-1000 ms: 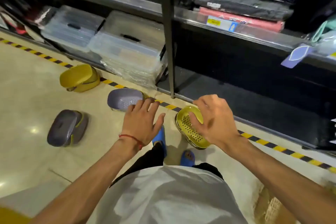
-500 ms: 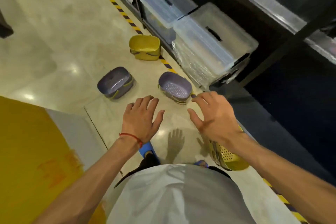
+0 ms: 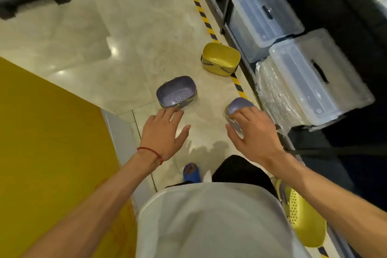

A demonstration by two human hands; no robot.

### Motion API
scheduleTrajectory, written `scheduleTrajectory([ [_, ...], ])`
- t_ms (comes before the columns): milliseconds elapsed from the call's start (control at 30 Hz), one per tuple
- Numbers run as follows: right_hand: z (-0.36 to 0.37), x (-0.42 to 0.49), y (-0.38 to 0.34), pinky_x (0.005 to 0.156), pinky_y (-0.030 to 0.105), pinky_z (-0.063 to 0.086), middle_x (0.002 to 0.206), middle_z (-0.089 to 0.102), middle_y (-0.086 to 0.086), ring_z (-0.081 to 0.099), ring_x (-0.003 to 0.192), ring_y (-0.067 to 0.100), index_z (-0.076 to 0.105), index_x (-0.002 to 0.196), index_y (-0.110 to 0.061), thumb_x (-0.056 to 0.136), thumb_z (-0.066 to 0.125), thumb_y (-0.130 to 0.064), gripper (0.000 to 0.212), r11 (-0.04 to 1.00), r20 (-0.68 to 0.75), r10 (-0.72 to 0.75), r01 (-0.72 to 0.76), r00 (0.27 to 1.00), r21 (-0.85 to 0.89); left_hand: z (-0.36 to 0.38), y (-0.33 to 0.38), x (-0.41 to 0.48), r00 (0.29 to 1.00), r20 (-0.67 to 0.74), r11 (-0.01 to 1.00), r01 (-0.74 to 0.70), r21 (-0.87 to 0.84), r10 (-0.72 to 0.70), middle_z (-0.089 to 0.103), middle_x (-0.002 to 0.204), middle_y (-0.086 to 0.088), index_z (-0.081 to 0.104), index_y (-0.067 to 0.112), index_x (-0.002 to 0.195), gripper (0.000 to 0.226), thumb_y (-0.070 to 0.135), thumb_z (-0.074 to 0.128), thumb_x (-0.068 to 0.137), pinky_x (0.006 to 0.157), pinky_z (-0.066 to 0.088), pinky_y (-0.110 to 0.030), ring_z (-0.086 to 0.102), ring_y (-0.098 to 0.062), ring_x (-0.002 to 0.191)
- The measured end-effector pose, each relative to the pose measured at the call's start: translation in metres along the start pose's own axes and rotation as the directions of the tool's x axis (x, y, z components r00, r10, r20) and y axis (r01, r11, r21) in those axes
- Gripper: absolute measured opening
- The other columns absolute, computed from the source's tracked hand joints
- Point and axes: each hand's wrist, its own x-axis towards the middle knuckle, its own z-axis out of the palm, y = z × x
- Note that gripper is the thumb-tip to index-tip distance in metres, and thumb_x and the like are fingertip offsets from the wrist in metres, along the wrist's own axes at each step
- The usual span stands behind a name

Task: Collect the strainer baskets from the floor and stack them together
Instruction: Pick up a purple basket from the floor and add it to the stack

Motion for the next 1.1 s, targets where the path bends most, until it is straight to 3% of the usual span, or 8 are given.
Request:
scheduleTrajectory([
  [200,0.026,0.102,0.000,0.083,0.038,0.046,0.105,0.067,0.000,0.058,0.100,0.022,0.071,0.110,-0.016,0.096,0.056,-0.039,0.031,0.994,0.072,-0.089,0.093,0.993,-0.050,0.007,-0.064,0.060,0.998,0.048,0.999,0.033,0.021,-0.034,0.059,0.122,0.000,0.055,0.019,0.127,0.049,0.052,0.039,0.095,0.080,0.046,-0.041,0.056,-0.026,0.103],
  [300,0.044,0.160,0.009,0.081,0.039,0.045,0.100,0.068,0.003,0.058,0.095,0.025,0.071,0.103,-0.014,0.098,0.054,-0.036,0.028,0.981,0.051,-0.160,0.164,0.986,-0.104,0.009,-0.091,0.100,0.992,0.070,0.994,0.101,0.030,-0.103,0.059,0.124,-0.001,0.056,0.019,0.127,0.048,0.051,0.040,0.096,0.081,0.046,-0.040,0.057,-0.025,0.105],
  [433,0.072,0.241,0.029,0.076,0.040,0.048,0.097,0.068,0.004,0.059,0.092,0.026,0.070,0.100,-0.013,0.096,0.058,-0.032,0.023,0.974,0.055,-0.220,0.222,0.974,-0.047,0.016,-0.121,0.152,0.976,0.087,0.980,0.198,0.016,-0.199,0.060,0.123,-0.001,0.057,0.018,0.125,0.047,0.049,0.040,0.096,0.079,0.045,-0.040,0.056,-0.025,0.103],
  [667,0.115,0.355,0.063,0.073,0.041,0.046,0.093,0.070,0.003,0.060,0.091,0.028,0.073,0.098,-0.011,0.095,0.056,-0.037,0.031,0.988,0.082,-0.152,0.151,0.985,0.026,0.039,-0.159,0.232,0.929,0.092,0.915,0.368,-0.163,-0.357,0.060,0.125,-0.002,0.058,0.017,0.127,0.044,0.044,0.051,0.093,0.084,0.046,-0.037,0.055,-0.022,0.107],
  [800,0.145,0.387,0.063,0.077,0.040,0.045,0.099,0.069,0.005,0.058,0.095,0.029,0.072,0.101,-0.014,0.094,0.046,-0.044,0.041,0.995,0.246,-0.092,0.095,0.965,0.000,0.067,-0.181,0.257,0.915,0.110,0.904,0.402,-0.148,-0.389,0.059,0.126,-0.002,0.059,0.016,0.125,0.041,0.041,0.050,0.094,0.084,0.045,-0.038,0.054,-0.024,0.107],
  [1100,0.300,0.414,0.084,0.071,0.038,0.043,0.093,0.068,0.004,0.059,0.088,0.029,0.072,0.095,-0.014,0.093,0.060,-0.034,0.023,0.998,0.235,0.034,-0.023,0.971,-0.050,0.195,-0.228,0.274,0.851,0.206,0.819,0.523,-0.236,-0.484,0.061,0.119,-0.006,0.060,0.013,0.121,0.039,0.040,0.046,0.096,0.073,0.048,-0.041,0.056,-0.030,0.100],
])
